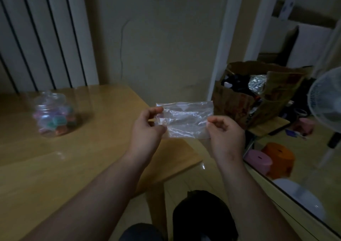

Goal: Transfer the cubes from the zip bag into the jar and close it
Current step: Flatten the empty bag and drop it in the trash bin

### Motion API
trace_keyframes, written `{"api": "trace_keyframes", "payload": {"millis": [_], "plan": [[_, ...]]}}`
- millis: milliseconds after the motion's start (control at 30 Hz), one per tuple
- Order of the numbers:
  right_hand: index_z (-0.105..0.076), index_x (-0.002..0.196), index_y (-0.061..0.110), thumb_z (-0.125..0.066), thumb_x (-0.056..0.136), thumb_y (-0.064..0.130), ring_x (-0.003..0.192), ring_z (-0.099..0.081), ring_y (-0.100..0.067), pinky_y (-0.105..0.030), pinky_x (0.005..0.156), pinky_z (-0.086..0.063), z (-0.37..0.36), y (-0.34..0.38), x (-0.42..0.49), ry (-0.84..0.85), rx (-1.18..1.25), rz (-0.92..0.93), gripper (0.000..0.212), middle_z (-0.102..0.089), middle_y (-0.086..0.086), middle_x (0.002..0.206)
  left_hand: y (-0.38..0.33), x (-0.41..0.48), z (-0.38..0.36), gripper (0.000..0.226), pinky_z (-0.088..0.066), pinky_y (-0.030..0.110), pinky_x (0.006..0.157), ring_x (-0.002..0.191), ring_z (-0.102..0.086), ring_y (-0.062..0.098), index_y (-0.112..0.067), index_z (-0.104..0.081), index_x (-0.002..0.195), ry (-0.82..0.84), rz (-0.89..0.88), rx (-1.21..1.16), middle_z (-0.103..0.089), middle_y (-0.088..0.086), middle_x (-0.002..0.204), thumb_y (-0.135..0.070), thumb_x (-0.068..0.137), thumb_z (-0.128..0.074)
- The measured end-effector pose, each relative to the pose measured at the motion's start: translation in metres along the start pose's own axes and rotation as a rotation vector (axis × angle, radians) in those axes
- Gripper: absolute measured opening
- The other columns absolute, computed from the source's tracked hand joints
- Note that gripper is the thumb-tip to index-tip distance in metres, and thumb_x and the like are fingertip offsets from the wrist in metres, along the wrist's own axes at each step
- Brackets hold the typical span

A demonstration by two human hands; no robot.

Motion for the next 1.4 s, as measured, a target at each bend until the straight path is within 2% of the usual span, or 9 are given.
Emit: {"api": "trace_keyframes", "payload": {"millis": [200, 333, 533, 700, 933, 1067, 1200, 1300, 1400], "plan": [[-0.066, 0.081, 0.029, -0.067, 0.087, 0.009, 0.071, -0.060, 0.001, -0.005, 0.057, -0.042, 0.053, -0.027, 0.016, -0.071, -0.059, -0.034, 0.020, -0.066, 0.013, 0.080, 0.022, -0.006, -0.061, 0.048, -0.056, 0.036, 0.069, 0.085, -0.064, 0.020, -0.030, -0.063, 0.109, 0.092, 0.054, 0.008, -0.063, 0.001, 0.109, 0.009, 0.082, -0.059], [-0.066, 0.080, 0.030, -0.067, 0.087, 0.010, 0.076, -0.062, -0.007, -0.021, 0.065, -0.049, 0.087, -0.046, 0.024, -0.131, -0.091, -0.072, 0.022, -0.066, 0.011, 0.079, 0.031, -0.013, -0.099, 0.046, -0.055, 0.031, 0.062, 0.075, -0.061, 0.005, -0.026, -0.062, 0.116, 0.148, 0.063, 0.040, -0.060, -0.004, 0.103, 0.008, 0.085, -0.060], [-0.071, 0.090, 0.021, -0.068, 0.086, 0.010, 0.075, -0.062, -0.007, -0.026, 0.066, -0.050, 0.134, -0.075, 0.028, -0.205, -0.141, -0.123, 0.012, -0.067, 0.010, 0.080, 0.052, -0.028, -0.147, 0.047, -0.058, 0.048, 0.076, 0.084, -0.062, 0.022, -0.028, -0.063, 0.114, 0.206, 0.103, 0.067, -0.062, -0.003, 0.108, 0.007, 0.084, -0.060], [-0.072, 0.091, 0.017, -0.067, 0.086, 0.008, 0.072, -0.059, 0.000, -0.019, 0.062, -0.045, 0.163, -0.093, 0.024, -0.267, -0.185, -0.120, 0.012, -0.064, 0.016, 0.077, 0.068, -0.043, -0.176, 0.045, -0.058, 0.043, 0.074, 0.079, -0.059, 0.018, -0.028, -0.061, 0.114, 0.263, 0.132, 0.104, -0.062, -0.005, 0.100, 0.008, 0.085, -0.060], [-0.069, 0.088, 0.022, -0.065, 0.086, 0.006, 0.075, -0.058, -0.011, -0.026, 0.067, -0.042, 0.186, -0.127, 0.015, -0.278, -0.191, -0.184, 0.017, -0.063, 0.015, 0.078, 0.102, -0.056, -0.199, 0.045, -0.057, 0.040, 0.075, 0.080, -0.060, 0.018, -0.026, -0.062, 0.114, 0.302, 0.184, 0.133, -0.061, -0.008, 0.108, 0.008, 0.085, -0.060], [-0.068, 0.089, 0.022, -0.064, 0.087, 0.006, 0.080, -0.059, -0.014, -0.026, 0.068, -0.043, 0.192, -0.147, 0.008, -0.270, -0.218, -0.215, 0.017, -0.065, 0.008, 0.081, 0.128, -0.063, -0.206, 0.044, -0.054, 0.023, 0.059, 0.075, -0.061, 0.013, -0.027, -0.060, 0.114, 0.313, 0.211, 0.130, -0.060, -0.008, 0.110, 0.007, 0.086, -0.061], [-0.070, 0.090, 0.021, -0.063, 0.088, 0.007, 0.081, -0.059, -0.013, -0.024, 0.066, -0.043, 0.195, -0.171, -0.002, -0.263, -0.254, -0.257, 0.015, -0.067, 0.002, 0.087, 0.167, -0.068, -0.206, 0.042, -0.057, 0.021, 0.072, 0.092, -0.066, 0.012, -0.024, -0.061, 0.123, 0.315, 0.266, 0.142, -0.062, -0.003, 0.120, -0.002, 0.087, -0.068], [-0.071, 0.091, 0.018, -0.064, 0.087, 0.006, 0.081, -0.059, -0.012, -0.020, 0.064, -0.041, 0.195, -0.192, -0.009, -0.240, -0.277, -0.300, 0.014, -0.066, 0.003, 0.087, 0.188, -0.073, -0.202, 0.038, -0.050, 0.008, 0.063, 0.091, -0.063, 0.006, -0.022, -0.063, 0.121, 0.310, 0.273, 0.201, -0.064, -0.005, 0.116, -0.008, 0.087, -0.071], [-0.068, 0.084, 0.025, -0.065, 0.086, 0.008, 0.083, -0.063, -0.018, -0.028, 0.068, -0.048, 0.190, -0.217, -0.018, -0.209, -0.298, -0.361, 0.017, -0.068, 0.004, 0.085, 0.210, -0.075, -0.195, 0.031, -0.046, 0.005, 0.057, 0.082, -0.063, 0.002, -0.021, -0.065, 0.115, 0.287, 0.318, 0.252, -0.067, -0.005, 0.104, -0.009, 0.086, -0.072]]}}
Point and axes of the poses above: each hand's wrist, its own x-axis towards the middle knuckle, its own z-axis out of the back of the hand, y = z × x, the point moved 6 cm from there along x, towards the middle knuckle
